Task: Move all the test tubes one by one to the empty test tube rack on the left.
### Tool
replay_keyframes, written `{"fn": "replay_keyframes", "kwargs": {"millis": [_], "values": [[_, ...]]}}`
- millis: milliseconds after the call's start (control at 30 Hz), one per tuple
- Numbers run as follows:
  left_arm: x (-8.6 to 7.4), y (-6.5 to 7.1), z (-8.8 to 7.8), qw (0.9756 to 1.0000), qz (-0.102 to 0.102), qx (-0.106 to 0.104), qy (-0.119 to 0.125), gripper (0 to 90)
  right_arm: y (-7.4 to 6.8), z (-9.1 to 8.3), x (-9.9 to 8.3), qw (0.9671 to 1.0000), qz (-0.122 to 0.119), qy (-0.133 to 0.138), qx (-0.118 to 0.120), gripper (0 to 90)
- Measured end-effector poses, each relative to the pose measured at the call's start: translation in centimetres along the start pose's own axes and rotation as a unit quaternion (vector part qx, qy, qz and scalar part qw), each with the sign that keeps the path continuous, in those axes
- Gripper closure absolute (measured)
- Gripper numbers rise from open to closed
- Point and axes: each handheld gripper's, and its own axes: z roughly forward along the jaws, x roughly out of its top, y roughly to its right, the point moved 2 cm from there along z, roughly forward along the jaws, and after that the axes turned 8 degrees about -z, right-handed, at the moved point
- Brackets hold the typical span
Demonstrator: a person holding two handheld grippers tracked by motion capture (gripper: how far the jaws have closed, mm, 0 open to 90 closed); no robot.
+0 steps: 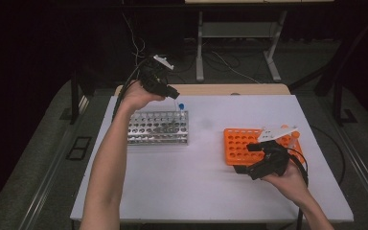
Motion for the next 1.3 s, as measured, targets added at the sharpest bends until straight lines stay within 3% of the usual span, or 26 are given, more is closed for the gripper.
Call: {"fn": "replay_keyframes", "kwargs": {"millis": [233, 600, 767, 933, 1200, 1300], "values": [[-0.4, -0.4, 0.6, 0.9999, -0.007, -0.001, -0.010, 74.6, 0.0, -0.2, -0.1, 1.0000, 0.002, 0.000, -0.001, 0.2], [-1.7, -0.9, 2.9, 0.9994, -0.020, -0.005, -0.028, 74.4, 0.3, -0.6, -0.4, 1.0000, 0.007, 0.005, -0.005, 0.2], [-2.1, -0.9, 3.7, 0.9987, -0.029, -0.017, -0.038, 72.2, 0.4, -0.8, -0.6, 0.9999, 0.010, 0.006, -0.008, 0.2], [-2.3, -0.7, 3.5, 0.9984, -0.040, -0.023, -0.032, 60.1, 0.6, -1.1, -0.7, 0.9998, 0.014, 0.008, -0.012, 0.2], [-2.3, 0.0, 1.5, 0.9987, -0.048, -0.012, -0.010, 39.4, 1.0, -2.0, -1.0, 0.9995, 0.021, 0.012, -0.021, 0.2], [-2.4, 0.5, 0.5, 0.9983, -0.056, -0.009, 0.014, 30.2, 1.1, -2.4, -1.3, 0.9993, 0.024, 0.009, -0.026, 0.2]]}}
